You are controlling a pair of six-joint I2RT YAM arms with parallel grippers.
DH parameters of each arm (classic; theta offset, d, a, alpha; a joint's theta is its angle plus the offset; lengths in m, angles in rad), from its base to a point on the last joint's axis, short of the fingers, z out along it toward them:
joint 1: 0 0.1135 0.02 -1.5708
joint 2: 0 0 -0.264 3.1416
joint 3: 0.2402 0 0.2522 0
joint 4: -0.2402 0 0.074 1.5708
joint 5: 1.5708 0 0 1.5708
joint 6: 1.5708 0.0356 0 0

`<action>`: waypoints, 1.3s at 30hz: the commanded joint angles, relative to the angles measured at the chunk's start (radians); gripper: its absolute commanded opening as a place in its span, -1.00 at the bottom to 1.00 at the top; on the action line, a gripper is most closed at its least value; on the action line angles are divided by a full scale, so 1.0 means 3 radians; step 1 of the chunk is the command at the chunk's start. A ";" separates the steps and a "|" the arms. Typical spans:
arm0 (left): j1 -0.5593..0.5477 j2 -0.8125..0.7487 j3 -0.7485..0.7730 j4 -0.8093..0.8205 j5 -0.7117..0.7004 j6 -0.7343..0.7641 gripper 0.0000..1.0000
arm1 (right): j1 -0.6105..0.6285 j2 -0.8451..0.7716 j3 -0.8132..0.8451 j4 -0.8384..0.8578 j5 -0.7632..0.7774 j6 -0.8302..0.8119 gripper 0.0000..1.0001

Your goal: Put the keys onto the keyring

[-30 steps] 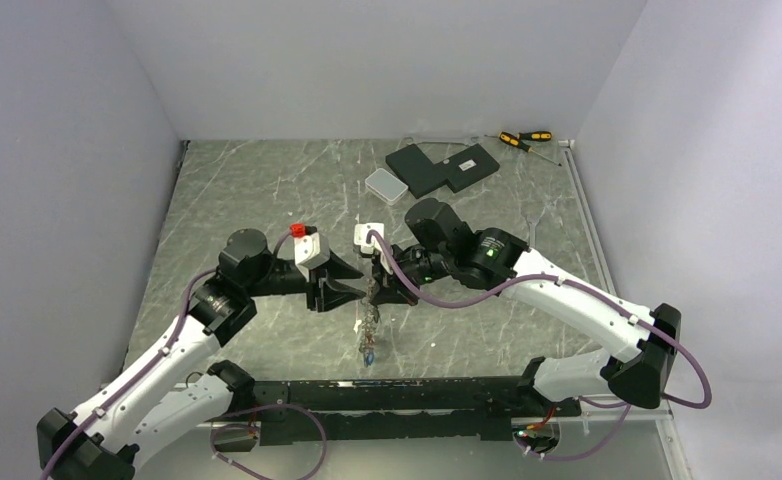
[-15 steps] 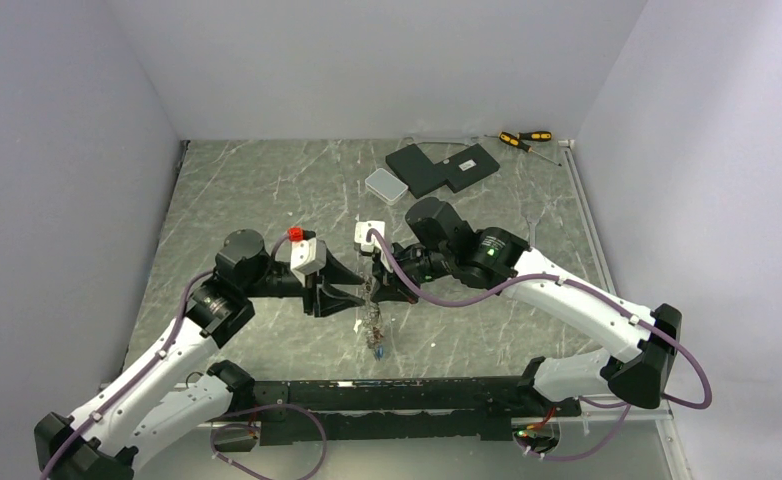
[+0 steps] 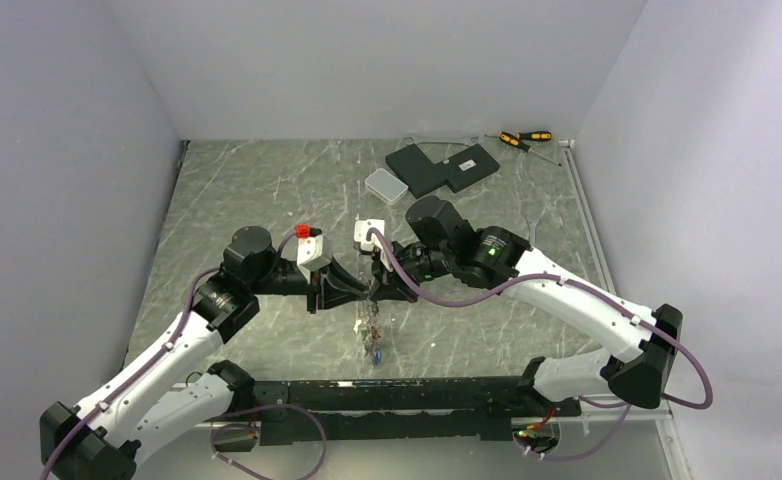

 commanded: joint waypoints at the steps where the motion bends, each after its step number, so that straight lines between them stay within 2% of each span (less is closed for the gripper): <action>1: -0.0016 0.0019 0.0130 0.0032 0.0084 0.0001 -0.58 | 0.0025 -0.0021 0.0200 0.0215 -0.0045 -0.0050 -1.00; 9: -0.0016 0.0051 0.0116 0.0077 0.0109 -0.0001 -0.72 | 0.0037 0.0006 0.0205 0.0235 -0.0068 -0.0055 -1.00; 11: -0.0019 0.0052 0.0111 0.0091 0.0126 0.0000 -0.81 | 0.0042 0.0008 0.0205 0.0247 -0.0066 -0.0056 -1.00; 13: -0.0021 0.0047 0.0110 0.0100 0.0150 -0.0001 -0.99 | 0.0042 0.0008 0.0200 0.0264 -0.0071 -0.0054 -1.00; 19: -0.0020 -0.0206 0.0049 0.0277 0.0105 0.0000 -1.00 | 0.0042 -0.0027 0.0110 0.0420 -0.0005 0.0035 -1.00; 24: -0.0016 -0.0405 0.0011 0.0380 -0.0047 -0.0089 -1.00 | 0.0041 -0.0156 -0.0077 0.0685 -0.0019 0.0135 -0.28; 26: -0.0016 -0.0453 -0.0006 0.0414 -0.0073 -0.0130 -1.00 | 0.0042 -0.0199 -0.0124 0.0724 -0.0018 0.0143 -0.20; 31: -0.0015 -0.0542 -0.0033 0.0525 -0.0079 -0.0183 -1.00 | 0.0039 -0.0327 -0.0219 0.0808 -0.0023 0.0155 -0.20; 36: -0.0016 -0.0585 -0.0053 0.0579 -0.0105 -0.0219 -1.00 | 0.0037 -0.0430 -0.0303 0.0933 -0.0070 0.0172 -0.47; 39: -0.0016 -0.0607 -0.0064 0.0601 -0.0117 -0.0237 -1.00 | 0.0036 -0.0423 -0.0302 0.0946 -0.0110 0.0170 -0.51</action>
